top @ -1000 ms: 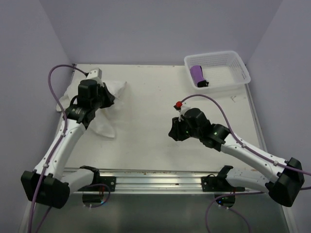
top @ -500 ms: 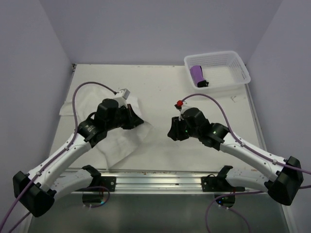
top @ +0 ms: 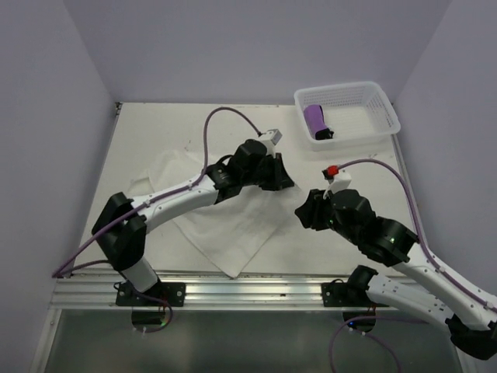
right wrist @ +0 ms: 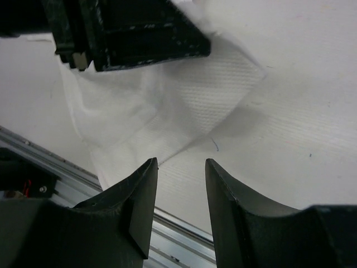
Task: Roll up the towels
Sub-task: Move the towel to the center of the board, then flatten the towel
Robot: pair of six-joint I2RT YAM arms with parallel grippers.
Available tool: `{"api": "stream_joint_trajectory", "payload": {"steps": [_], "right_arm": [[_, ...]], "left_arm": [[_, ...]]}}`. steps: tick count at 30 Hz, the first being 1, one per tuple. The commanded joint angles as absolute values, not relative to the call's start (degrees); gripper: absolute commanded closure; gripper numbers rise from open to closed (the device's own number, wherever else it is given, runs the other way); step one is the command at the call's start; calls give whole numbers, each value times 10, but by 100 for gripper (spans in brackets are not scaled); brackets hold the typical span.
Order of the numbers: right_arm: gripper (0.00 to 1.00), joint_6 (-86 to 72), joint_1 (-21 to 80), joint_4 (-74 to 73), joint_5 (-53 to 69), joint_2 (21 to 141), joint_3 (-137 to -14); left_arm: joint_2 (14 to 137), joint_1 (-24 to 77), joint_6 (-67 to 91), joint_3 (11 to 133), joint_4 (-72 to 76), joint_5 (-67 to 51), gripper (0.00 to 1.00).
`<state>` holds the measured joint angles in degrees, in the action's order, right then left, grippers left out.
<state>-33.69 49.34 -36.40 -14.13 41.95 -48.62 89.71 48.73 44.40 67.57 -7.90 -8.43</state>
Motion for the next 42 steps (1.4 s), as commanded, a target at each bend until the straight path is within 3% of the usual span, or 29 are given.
{"api": "stream_joint_trajectory", "payload": {"steps": [1,3,6,7,15,21,26,30,42], "right_arm": [[56,-359,494,-423,-217,414,-476],[56,-366,494,-425,-228,395,-471],[56,-371,494,-428,-234,379,-462],[56,-372,494,-425,-224,376,-455],[62,-340,495,-342,-90,424,-409],[61,-281,536,-310,-7,442,-409],[61,-272,620,-284,-27,518,-415],[60,-261,739,-281,-114,600,-463],[62,-225,850,-238,-128,787,-542]], "left_arm": [[996,506,438,809,4,-132,77],[1040,509,435,848,-25,-145,44],[1021,508,419,860,-44,-119,20],[1011,504,414,851,-49,-106,17],[818,388,405,720,-108,-82,10],[674,232,353,637,-211,-18,0],[628,139,300,602,-249,-12,0],[609,103,277,585,-276,13,0],[566,69,243,544,-279,67,0]]}}
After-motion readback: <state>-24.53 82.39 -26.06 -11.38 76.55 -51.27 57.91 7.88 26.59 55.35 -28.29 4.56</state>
